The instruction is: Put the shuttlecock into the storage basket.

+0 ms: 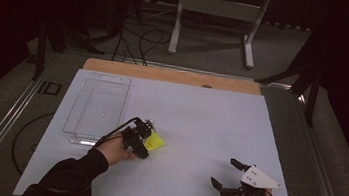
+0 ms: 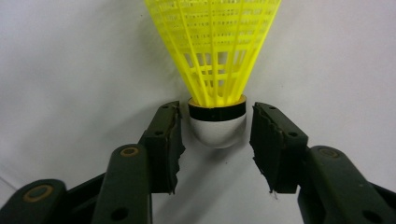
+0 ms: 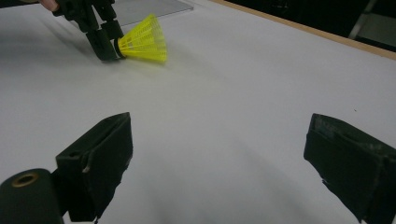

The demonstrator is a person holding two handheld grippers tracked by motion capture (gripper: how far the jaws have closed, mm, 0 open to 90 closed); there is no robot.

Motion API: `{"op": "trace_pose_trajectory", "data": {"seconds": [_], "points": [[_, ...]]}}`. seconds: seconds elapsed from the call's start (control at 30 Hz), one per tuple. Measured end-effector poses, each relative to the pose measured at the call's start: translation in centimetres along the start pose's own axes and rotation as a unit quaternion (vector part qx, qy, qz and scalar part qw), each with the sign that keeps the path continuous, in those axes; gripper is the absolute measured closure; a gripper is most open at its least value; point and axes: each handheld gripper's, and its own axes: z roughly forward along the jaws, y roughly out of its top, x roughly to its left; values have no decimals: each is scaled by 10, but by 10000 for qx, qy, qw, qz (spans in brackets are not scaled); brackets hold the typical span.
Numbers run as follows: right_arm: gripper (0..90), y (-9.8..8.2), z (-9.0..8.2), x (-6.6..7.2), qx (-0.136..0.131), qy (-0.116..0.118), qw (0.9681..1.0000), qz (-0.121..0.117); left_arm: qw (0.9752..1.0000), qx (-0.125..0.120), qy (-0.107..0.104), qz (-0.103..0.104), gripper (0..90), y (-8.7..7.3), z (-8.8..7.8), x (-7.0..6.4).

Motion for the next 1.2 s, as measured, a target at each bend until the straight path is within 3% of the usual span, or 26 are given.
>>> {"op": "trace_pose_trajectory", "data": {"seconds": [0.1, 0.23, 0.4, 0.8, 0.87, 1.2], "points": [[82, 0, 0, 0, 1, 1, 10000, -3, 10000, 23, -61, 26, 567, 1, 1, -1], [82, 0, 0, 0, -5, 7, 10000, 5, 9999, 81, 29, 83, 627, 3, 1, 0], [82, 0, 0, 0, 1, 10, 10000, -4, 9999, 76, -73, 29, 650, 4, 1, 1], [82, 0, 0, 0, 0, 1, 10000, 9, 9976, 321, -196, 573, 656, 6, -5, -8], [83, 0, 0, -1, 5, 1, 10000, 11, 9974, 324, -295, 577, 657, 5, -7, -8], [82, -1, 1, -1, -15, 10, 10000, 21, 9961, 353, -406, 701, 657, 6, -17, -9]]}}
